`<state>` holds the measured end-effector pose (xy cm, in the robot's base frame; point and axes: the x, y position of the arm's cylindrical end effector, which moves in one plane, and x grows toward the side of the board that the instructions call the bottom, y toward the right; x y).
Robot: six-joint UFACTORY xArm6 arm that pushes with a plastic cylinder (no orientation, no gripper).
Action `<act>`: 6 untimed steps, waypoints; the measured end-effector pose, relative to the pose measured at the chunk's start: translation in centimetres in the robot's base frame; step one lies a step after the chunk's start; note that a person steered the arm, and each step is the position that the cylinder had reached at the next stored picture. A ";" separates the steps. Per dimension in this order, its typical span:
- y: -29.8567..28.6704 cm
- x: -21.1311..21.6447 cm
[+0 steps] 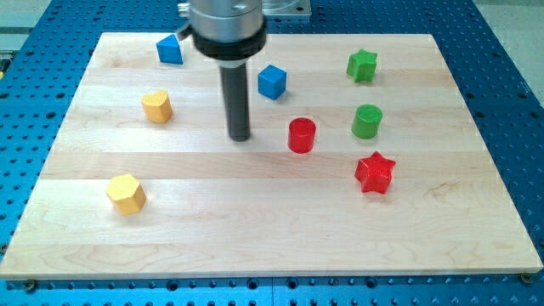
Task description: Move the red circle in between the red star and green circle
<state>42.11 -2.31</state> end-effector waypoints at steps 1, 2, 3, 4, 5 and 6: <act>7.6 0.0; 10.2 0.1; 7.4 3.3; 8.9 3.6; 7.3 5.4; 9.3 5.5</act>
